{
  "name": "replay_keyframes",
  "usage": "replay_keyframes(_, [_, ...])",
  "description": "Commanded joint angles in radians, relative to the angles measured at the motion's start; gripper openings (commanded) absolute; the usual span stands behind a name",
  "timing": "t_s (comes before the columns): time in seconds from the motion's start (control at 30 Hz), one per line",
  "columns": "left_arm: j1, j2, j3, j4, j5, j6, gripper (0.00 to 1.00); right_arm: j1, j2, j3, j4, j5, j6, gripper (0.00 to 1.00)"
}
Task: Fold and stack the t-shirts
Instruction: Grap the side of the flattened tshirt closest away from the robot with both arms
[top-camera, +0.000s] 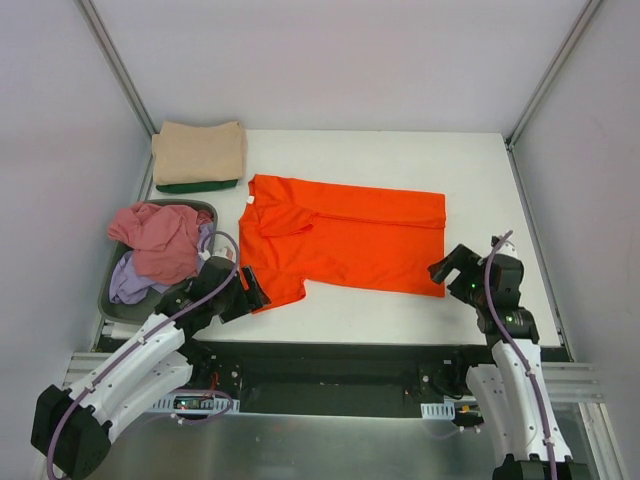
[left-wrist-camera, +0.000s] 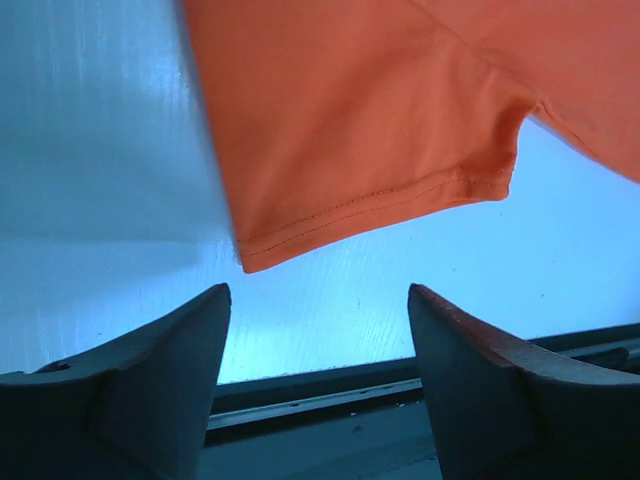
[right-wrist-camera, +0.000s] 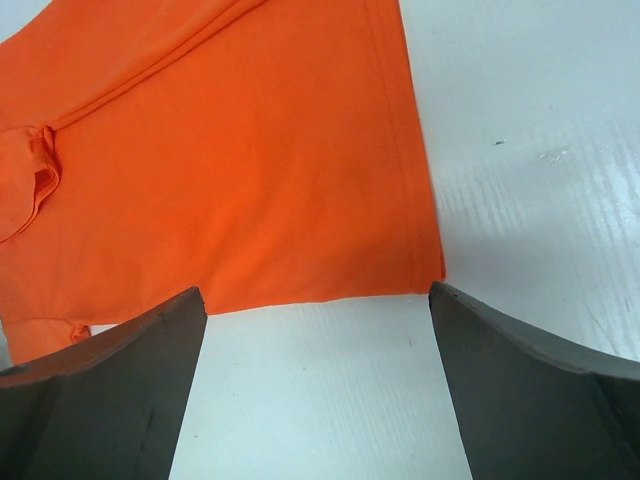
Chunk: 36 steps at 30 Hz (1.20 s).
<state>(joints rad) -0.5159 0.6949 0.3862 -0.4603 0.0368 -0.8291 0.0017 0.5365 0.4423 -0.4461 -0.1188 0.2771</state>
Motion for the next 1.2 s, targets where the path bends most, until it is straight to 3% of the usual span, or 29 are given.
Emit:
replay_keyframes(0.0, [0.004, 0.017, -0.017, 0.002, -0.092, -0.077, 0.64, -0.003, -0.015, -0.057, 0.064, -0.044, 0.074, 0.96])
replay_keyframes(0.1, [0.002, 0.055, -0.02, 0.011, -0.144, -0.11, 0.52, -0.002, -0.01, -0.111, 0.116, -0.074, 0.094, 0.96])
replay_keyframes(0.3, [0.004, 0.115, -0.033, 0.06, -0.196, -0.151, 0.48, -0.002, 0.013, -0.093, 0.101, -0.055, 0.071, 0.96])
replay_keyframes(0.53, [0.005, 0.257, -0.03, 0.121, -0.163, -0.131, 0.4, -0.002, 0.017, -0.105, 0.077, -0.018, 0.074, 0.96])
replay_keyframes(0.7, [0.005, 0.339, -0.023, 0.129, -0.132, -0.13, 0.15, -0.003, 0.022, -0.116, 0.07, 0.011, 0.082, 0.96])
replay_keyframes(0.87, [0.005, 0.325, -0.035, 0.127, -0.112, -0.116, 0.0, -0.003, 0.034, -0.103, 0.058, 0.027, 0.093, 0.96])
replay_keyframes(1.17, [0.005, 0.209, -0.07, 0.127, -0.103, -0.105, 0.0, -0.002, 0.098, -0.076, 0.018, -0.03, 0.07, 0.97])
